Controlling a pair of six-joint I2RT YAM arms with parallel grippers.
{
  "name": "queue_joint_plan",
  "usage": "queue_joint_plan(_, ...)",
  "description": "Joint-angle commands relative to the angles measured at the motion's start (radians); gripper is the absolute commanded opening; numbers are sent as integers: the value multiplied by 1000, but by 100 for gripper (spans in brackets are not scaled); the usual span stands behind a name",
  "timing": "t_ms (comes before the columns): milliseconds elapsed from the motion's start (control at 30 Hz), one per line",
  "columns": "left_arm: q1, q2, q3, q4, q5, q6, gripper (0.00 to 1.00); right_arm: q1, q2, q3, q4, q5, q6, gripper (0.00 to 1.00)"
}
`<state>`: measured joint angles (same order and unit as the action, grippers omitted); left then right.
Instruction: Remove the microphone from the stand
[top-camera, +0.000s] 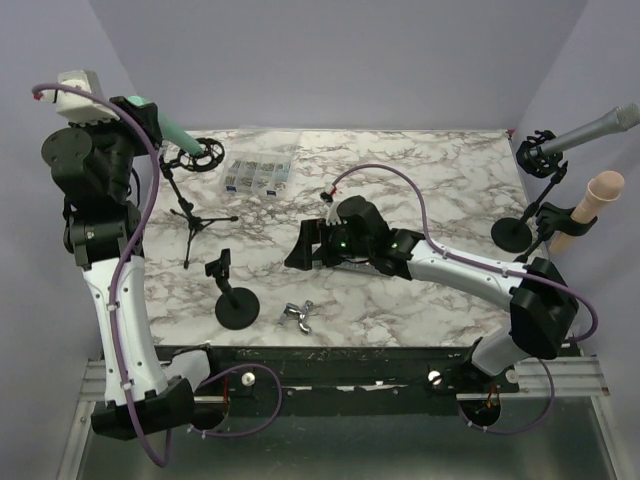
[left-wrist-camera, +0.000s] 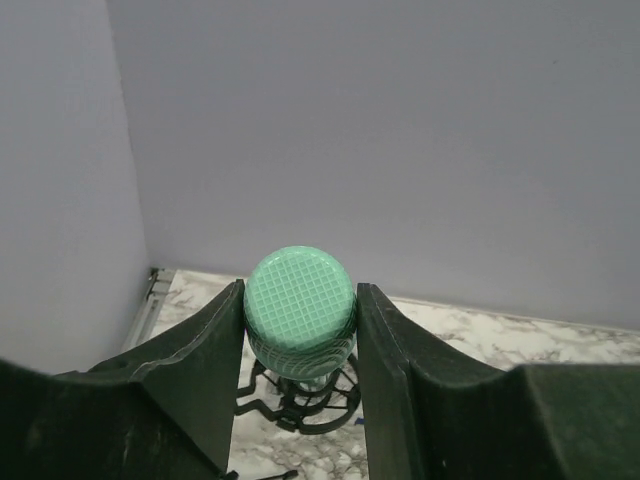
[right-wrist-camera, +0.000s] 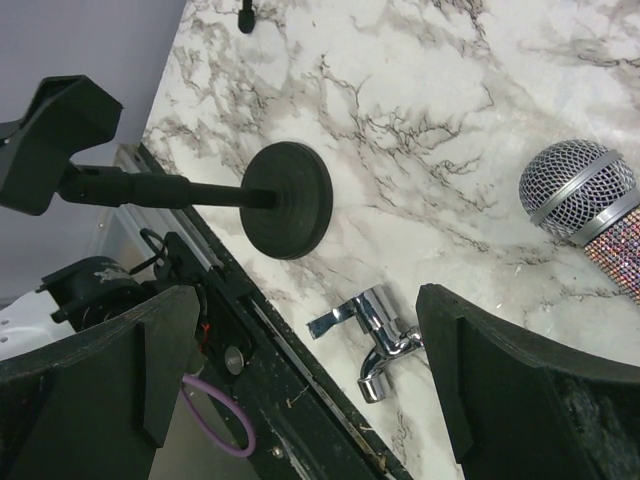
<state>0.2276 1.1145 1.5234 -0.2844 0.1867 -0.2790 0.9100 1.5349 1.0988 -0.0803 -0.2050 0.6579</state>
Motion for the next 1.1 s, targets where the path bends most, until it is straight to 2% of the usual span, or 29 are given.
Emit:
queue_joint_plan(0, 62, -103, -86, 182, 239, -164, 13, 4, 32, 25, -4, -32, 19, 100)
queue_joint_plan(133, 109, -140, -168, 318, 348, -301, 10, 4, 41, 6, -4, -19, 27, 100)
queue_joint_plan(367, 181, -115, -232, 470, 448, -474, 2, 5, 59, 7, 8, -14, 18, 100)
queue_joint_plan(433, 186, -80, -263, 559, 497, -583, 0, 5, 60, 4, 9, -9, 7, 100)
queue_joint_plan(533, 169, 16, -350, 866, 605, -890, 0, 5, 44, -12, 5, 16, -13, 100)
queue_joint_plan(600, 138, 78, -379, 974, 626, -994, 0, 5, 6, -32, -6, 59, -26, 100)
queue_joint_plan(800, -57, 107, -401, 718, 526, -841, 0, 4, -178, -124, -8, 294, -141, 100)
queue_joint_plan(967, -260, 162, -413, 652, 481, -796, 0, 4, -298, -108, -85, 466, -312, 100)
queue_joint_plan(1067, -346, 198, -419, 617, 466, -785, 0, 4, -335, -94, -116, 587, -387, 100)
